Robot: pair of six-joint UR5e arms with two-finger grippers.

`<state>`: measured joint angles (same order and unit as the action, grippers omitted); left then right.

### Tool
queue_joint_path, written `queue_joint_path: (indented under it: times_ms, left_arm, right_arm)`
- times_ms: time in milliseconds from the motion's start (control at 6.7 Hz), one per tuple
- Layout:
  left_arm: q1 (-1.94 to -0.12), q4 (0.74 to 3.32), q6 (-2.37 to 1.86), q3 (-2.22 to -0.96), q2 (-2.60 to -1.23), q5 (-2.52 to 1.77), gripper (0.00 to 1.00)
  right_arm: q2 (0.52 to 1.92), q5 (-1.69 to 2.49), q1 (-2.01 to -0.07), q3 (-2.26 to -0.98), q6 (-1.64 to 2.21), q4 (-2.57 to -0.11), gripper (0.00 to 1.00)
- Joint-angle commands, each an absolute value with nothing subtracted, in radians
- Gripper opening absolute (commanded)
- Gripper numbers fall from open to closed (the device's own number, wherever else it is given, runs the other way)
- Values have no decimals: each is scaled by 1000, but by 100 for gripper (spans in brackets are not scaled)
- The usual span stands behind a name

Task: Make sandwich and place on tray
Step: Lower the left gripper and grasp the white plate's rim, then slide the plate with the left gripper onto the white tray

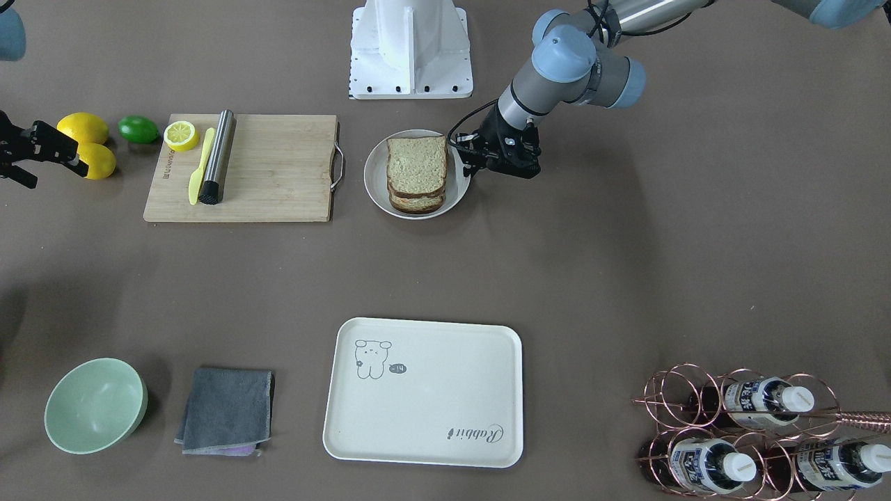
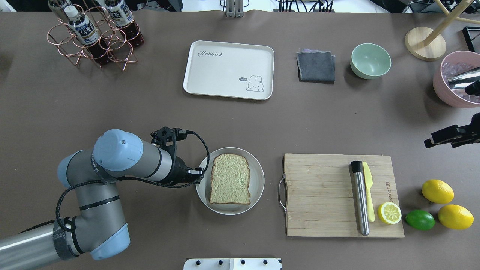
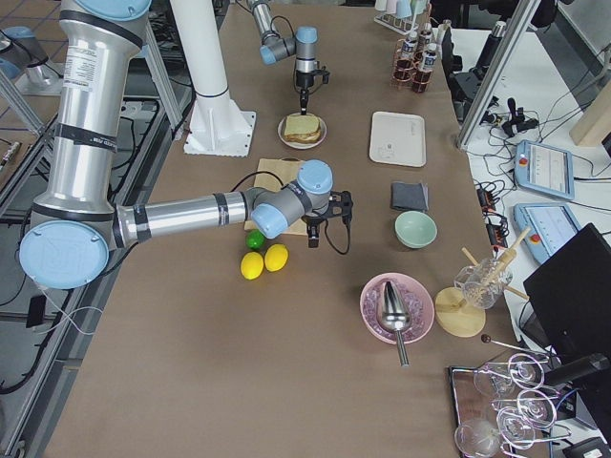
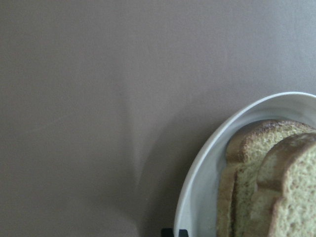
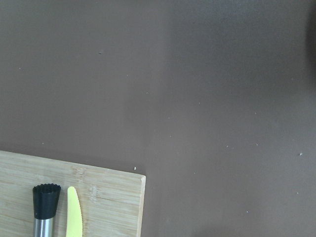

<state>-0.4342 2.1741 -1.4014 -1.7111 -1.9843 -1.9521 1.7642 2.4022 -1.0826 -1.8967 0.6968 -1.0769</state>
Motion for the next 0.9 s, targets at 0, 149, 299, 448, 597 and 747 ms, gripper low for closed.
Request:
queue_joint_path:
  times_ms: [0,149,299,448,597,747]
  left_arm:
    - [-477,2210,-1417,-1710,-1985,-1983,0]
    - [-523,2207,-1417,-1707,-1990,-2038,0]
    - [-561,2203,-1411,-1691,-1999,-2045,0]
    - [-599,2201,-1405,-1640,-2044,-2068,0]
    - [-661,2201,-1393,-1562,-2107,-2159,0]
    - [-705,2200,-1332,-1507,-2141,-2193,0]
  right_arm:
    - [1764,2402,-1081,-1901,696,-1077,100]
    - [1764,2402,-1081,-1902,696,-1077,100]
    - [1761,2402,-1080,-1902,696,-1077,100]
    - [1759,2402,-1075,-1901,696,-1077,100]
    - [1759,2402,-1077,-1902,696,-1077,100]
    - [1756,2402,-1075,-1904,696,-1077,100]
